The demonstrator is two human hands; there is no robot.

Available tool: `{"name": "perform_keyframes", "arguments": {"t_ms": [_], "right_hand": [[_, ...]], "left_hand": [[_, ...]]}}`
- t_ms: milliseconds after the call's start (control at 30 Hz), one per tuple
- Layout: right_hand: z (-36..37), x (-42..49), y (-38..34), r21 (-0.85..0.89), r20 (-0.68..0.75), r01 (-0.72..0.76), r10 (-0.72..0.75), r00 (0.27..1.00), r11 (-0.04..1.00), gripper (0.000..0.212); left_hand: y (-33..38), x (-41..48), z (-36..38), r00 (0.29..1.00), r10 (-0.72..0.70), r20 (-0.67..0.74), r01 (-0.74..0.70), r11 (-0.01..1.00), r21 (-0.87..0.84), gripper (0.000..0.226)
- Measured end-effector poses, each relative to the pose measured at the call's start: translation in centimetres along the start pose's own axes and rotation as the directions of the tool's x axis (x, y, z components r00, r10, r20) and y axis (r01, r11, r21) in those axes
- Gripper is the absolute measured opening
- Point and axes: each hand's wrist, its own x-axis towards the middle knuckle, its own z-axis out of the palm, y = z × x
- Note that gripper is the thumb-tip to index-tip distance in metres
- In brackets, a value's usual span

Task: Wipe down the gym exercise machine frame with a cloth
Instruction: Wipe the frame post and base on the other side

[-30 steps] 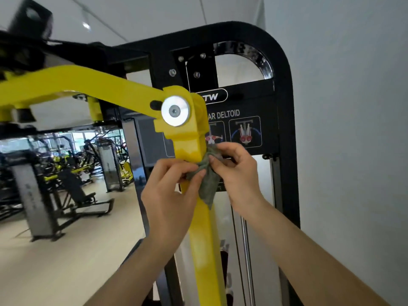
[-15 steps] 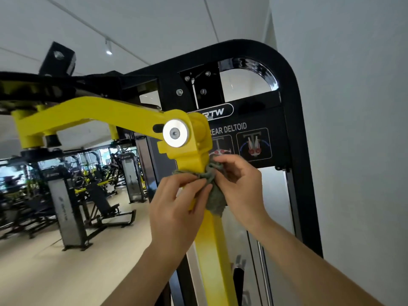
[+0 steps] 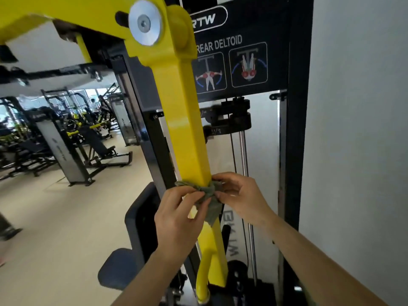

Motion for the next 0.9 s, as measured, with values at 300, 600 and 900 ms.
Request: {"name": "perform_keyframes", "arguments": {"t_ms": [300, 600, 900], "right_hand": [[2.7, -6.0, 8.1, -0.036, -0.03, -0.208, 0.207, 0.978, 0.977, 0.039], [5.2, -12.4, 12.1, 0.032, -0.14, -0.456, 0.456, 0.879, 0.889, 0.024], [7.0, -14.9, 8.8, 0.437, -0.054, -0.523, 0.602, 0.796, 0.732, 0.04]], "left_hand": [[0.2, -9.4, 1.4, 0.952, -0.224, 0.207, 0.228, 0.974, 0.005, 0.012], [0.7, -14.2, 1.2, 0.856, -0.331, 0.398, 0.358, 0.934, 0.007, 0.02], [1.3, -15.7, -1.3, 0.869, -0.217, 0.444, 0.311, 0.938, -0.151, 0.017]]}}
